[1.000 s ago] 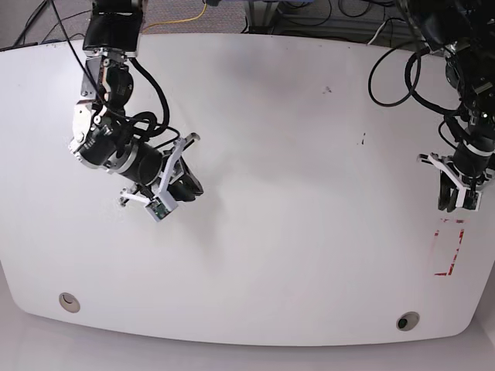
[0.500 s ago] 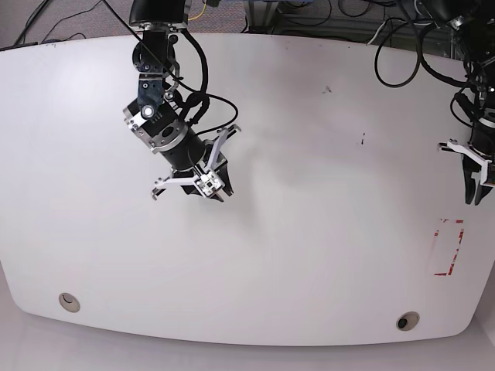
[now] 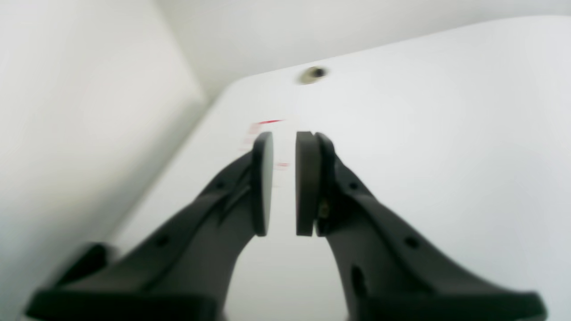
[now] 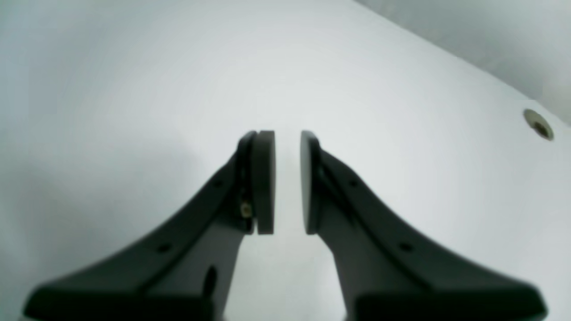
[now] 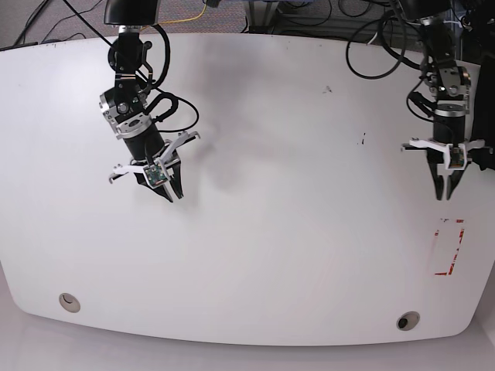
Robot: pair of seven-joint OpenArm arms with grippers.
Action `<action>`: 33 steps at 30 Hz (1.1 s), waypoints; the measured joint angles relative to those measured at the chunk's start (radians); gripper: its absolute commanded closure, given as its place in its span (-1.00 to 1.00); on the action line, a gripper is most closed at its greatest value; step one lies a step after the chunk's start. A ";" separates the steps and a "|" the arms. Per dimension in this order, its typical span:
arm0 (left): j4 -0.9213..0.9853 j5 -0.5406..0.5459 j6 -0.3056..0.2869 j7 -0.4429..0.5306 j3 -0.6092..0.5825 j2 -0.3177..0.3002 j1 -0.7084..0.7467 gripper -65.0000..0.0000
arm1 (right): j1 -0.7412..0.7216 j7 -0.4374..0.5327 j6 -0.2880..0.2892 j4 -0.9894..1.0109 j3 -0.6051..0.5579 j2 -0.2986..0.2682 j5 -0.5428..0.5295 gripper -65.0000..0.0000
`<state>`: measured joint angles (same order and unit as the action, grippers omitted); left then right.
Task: Layout the t-shirt on the table in an organized manner, then fold the t-shirt properly
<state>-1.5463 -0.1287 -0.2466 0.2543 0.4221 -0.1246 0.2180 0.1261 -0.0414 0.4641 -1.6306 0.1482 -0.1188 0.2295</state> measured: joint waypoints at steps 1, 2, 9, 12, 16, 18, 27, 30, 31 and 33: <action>-0.008 -0.008 -0.001 -0.002 -0.012 0.035 0.014 0.63 | 0.018 0.011 -0.008 0.003 0.000 -0.014 -0.016 0.71; -0.012 -0.008 -0.006 -0.005 -0.018 0.051 0.026 0.63 | 0.029 0.015 -0.019 0.005 0.001 -0.023 -0.029 0.71; -0.143 -0.006 0.009 -0.003 -0.083 0.106 0.222 0.63 | 0.174 0.016 -0.073 -0.031 -0.003 -0.111 -0.132 0.71; -0.187 -0.006 0.007 -0.004 -0.109 0.114 0.308 0.64 | 0.246 0.014 -0.099 -0.059 0.002 -0.138 -0.188 0.71; -0.261 -0.006 0.007 -0.005 -0.150 0.153 0.434 0.64 | 0.353 0.016 -0.078 -0.099 0.048 -0.146 -0.266 0.71; -0.296 -0.006 0.008 -0.012 -0.164 0.177 0.500 0.64 | 0.398 0.016 -0.080 -0.111 0.065 -0.147 -0.286 0.71; -0.372 -0.006 0.004 0.000 -0.172 0.207 0.753 0.65 | 0.645 0.069 -0.076 -0.154 0.100 -0.152 -0.294 0.71; -0.373 -0.005 0.010 -0.002 -0.167 0.204 0.835 0.65 | 0.724 0.091 -0.042 -0.159 0.103 -0.152 -0.294 0.71; -0.373 -0.005 0.011 0.000 -0.167 0.204 0.866 0.65 | 0.747 0.093 -0.028 -0.159 0.104 -0.150 -0.297 0.71; -0.373 -0.006 0.011 -0.002 -0.170 0.205 0.912 0.65 | 0.786 0.089 -0.003 -0.158 0.103 -0.147 -0.303 0.71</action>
<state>-1.9190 -0.1345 -0.2356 0.2520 0.2520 0.0803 1.1297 0.9119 0.0475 0.4606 -1.7885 0.2508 -0.2661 -0.0731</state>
